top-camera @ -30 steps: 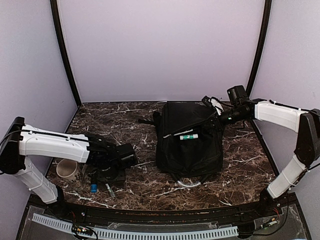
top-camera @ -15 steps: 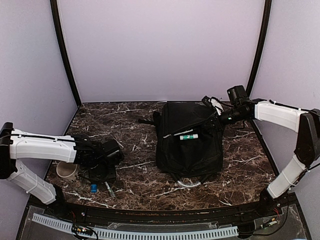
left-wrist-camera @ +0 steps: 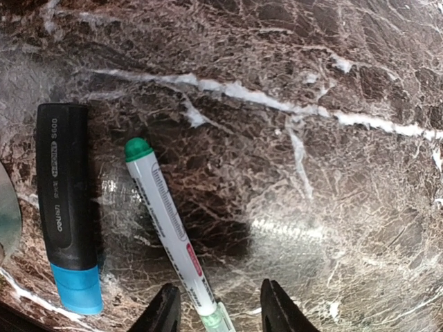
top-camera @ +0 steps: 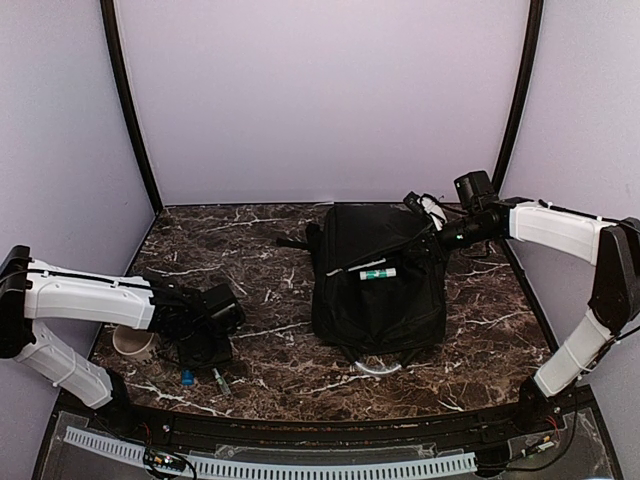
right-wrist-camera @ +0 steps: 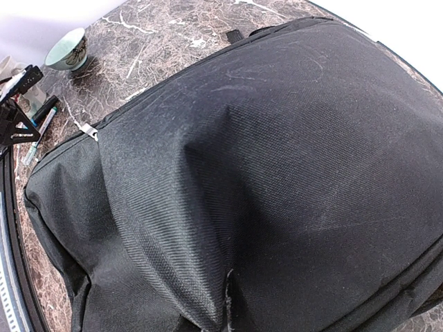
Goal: Pack the student bag
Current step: Pick up the stationery from the center of the board, then place the stationery in the student bag.
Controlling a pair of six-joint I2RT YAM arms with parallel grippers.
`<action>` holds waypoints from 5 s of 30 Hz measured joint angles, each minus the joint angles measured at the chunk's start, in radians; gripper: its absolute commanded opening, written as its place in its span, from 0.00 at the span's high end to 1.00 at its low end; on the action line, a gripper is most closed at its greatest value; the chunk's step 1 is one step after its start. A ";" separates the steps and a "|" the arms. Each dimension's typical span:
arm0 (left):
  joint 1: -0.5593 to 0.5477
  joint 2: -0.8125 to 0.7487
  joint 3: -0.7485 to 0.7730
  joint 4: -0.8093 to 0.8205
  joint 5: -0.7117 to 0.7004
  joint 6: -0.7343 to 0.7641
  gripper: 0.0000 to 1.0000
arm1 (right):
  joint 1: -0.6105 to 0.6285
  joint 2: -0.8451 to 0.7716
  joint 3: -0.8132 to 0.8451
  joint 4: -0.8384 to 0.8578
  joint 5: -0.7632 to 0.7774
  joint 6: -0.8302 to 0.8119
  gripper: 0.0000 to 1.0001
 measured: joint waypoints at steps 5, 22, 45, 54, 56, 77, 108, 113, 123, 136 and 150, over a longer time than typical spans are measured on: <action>0.010 0.020 -0.021 0.022 0.023 -0.008 0.61 | 0.000 0.000 0.000 0.000 0.000 0.000 1.00; 0.017 0.183 0.085 0.162 0.113 0.265 0.88 | 0.000 0.000 0.000 0.000 0.000 0.000 1.00; -0.089 0.479 0.448 0.006 0.170 0.661 1.00 | 0.000 0.000 0.000 0.000 0.000 -0.004 1.00; -0.129 0.496 0.528 -0.109 0.100 0.682 1.00 | 0.000 0.000 0.000 0.000 -0.002 -0.007 1.00; -0.148 0.496 0.576 -0.139 0.079 0.697 1.00 | -0.001 0.000 0.000 0.000 -0.003 -0.007 1.00; -0.172 0.644 1.144 -0.076 0.022 1.181 1.00 | -0.025 0.000 0.004 0.004 0.002 -0.014 1.00; -0.178 0.970 1.297 0.246 -0.056 1.861 1.00 | -0.012 0.000 0.004 -0.022 -0.019 -0.011 1.00; -0.182 1.024 1.363 0.274 -0.122 1.924 1.00 | -0.014 0.000 0.004 -0.024 -0.005 -0.011 1.00; -0.151 1.140 1.455 0.399 -0.308 2.037 0.98 | -0.015 0.000 0.004 -0.018 -0.016 -0.018 1.00; -0.121 1.140 1.462 0.435 -0.378 2.066 0.66 | -0.013 0.000 0.004 0.026 -0.019 -0.022 1.00; -0.138 1.040 1.285 0.539 -0.433 2.041 0.59 | -0.012 -0.004 0.004 0.016 -0.040 -0.022 1.00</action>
